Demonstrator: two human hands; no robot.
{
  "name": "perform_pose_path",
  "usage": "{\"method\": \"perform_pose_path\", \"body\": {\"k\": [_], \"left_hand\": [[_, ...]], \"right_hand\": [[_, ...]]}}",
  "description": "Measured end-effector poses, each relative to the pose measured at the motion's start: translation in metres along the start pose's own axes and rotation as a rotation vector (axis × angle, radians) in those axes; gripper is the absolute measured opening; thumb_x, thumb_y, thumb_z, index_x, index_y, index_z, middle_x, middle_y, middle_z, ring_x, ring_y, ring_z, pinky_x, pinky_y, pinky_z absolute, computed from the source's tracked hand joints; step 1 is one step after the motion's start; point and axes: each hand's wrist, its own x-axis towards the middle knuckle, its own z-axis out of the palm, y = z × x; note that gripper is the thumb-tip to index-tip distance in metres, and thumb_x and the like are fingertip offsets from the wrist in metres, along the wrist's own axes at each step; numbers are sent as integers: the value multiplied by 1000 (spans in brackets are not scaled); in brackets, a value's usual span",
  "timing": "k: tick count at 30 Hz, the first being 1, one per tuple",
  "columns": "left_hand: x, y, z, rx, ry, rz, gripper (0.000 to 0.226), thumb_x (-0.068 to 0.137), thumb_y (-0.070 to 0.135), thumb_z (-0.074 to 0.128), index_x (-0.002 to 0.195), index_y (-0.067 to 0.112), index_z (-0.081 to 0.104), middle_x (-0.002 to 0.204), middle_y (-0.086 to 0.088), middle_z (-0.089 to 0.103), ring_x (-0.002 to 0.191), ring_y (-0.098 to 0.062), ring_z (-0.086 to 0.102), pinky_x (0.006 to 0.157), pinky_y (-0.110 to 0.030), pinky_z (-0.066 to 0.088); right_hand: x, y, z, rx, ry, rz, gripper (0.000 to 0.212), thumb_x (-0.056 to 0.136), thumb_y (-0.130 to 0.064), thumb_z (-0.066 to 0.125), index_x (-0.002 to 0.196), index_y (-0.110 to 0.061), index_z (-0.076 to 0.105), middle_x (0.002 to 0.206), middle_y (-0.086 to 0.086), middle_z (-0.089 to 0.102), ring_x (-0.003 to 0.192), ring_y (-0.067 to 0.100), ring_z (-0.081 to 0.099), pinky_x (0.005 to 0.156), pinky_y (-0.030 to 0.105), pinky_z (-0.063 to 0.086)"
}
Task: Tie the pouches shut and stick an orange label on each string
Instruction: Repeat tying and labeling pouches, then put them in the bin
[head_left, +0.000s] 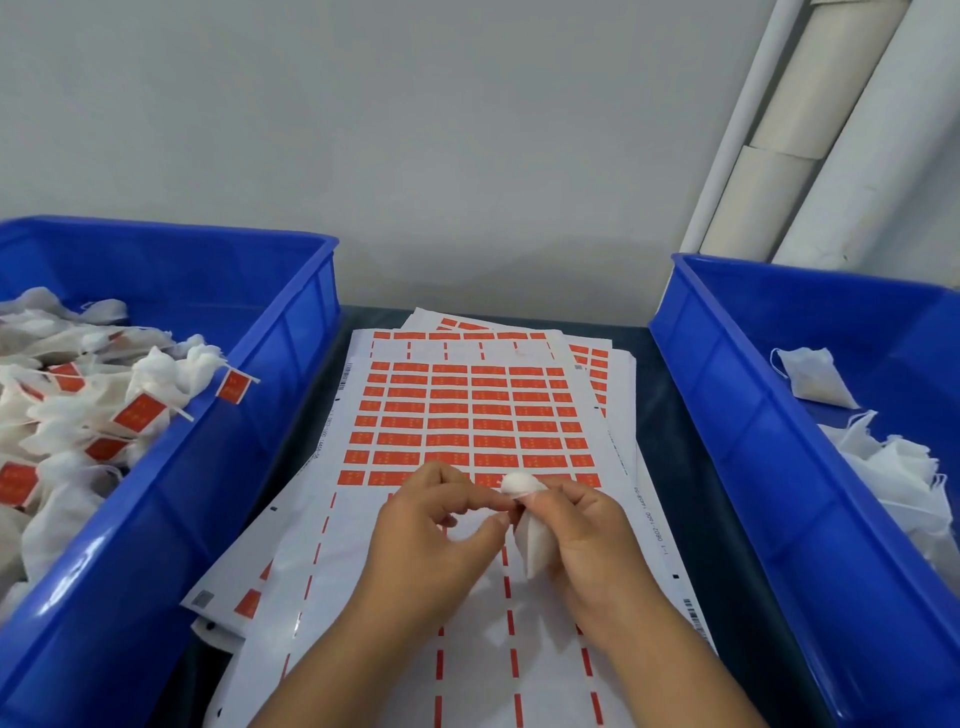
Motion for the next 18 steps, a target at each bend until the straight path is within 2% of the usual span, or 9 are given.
{"method": "perform_pose_path", "body": {"k": [2,4,6,8,12,15,18], "left_hand": [[-1,0,2,58,34,75,34,73,25,77,67,54,60,82,24,55,87,7,48,70,-7,43],[-1,-1,2,105,84,134,38,71,26,79,70,57,57,78,21,54,89,9,46,71,-4,40],[-1,-4,3,136,111,191,34,70,25,80,78,53,63,78,21,52,89,8,45,70,-3,39],[-2,-5,4,163,109,211,25,69,26,80,87,41,72,79,21,51,89,5,45,70,-3,39],[-2,-7,5,197,109,237,23,67,33,76,89,33,75,78,22,49,88,2,45,67,-3,38],[-1,-7,5,226,131,235,24,65,38,72,88,30,76,77,24,47,89,4,44,64,-4,38],[0,-9,6,278,134,237,18,69,33,76,86,28,76,78,25,47,91,6,44,63,-7,37]], "right_hand": [[0,-1,-1,79,-24,42,13,86,-24,65,83,-22,78,93,-5,75,99,19,66,94,37,51],[0,-1,-2,135,-35,89,14,89,-18,62,86,-16,76,97,2,74,103,23,65,96,40,51],[0,-2,-3,205,-55,125,19,90,-13,60,84,-15,77,100,8,72,105,26,63,92,39,53],[-2,-3,-3,245,-84,134,27,89,-8,57,76,-19,78,101,13,70,106,30,62,94,43,52],[-4,-7,-4,255,-129,133,38,89,-6,55,69,-29,78,85,1,74,106,30,62,98,45,49],[-6,-8,-3,231,-153,133,39,89,-7,55,68,-32,78,85,-2,75,106,28,63,96,42,50],[-6,-6,-1,201,-121,133,36,90,-9,57,68,-30,77,88,-1,74,107,27,62,98,42,49]]}}
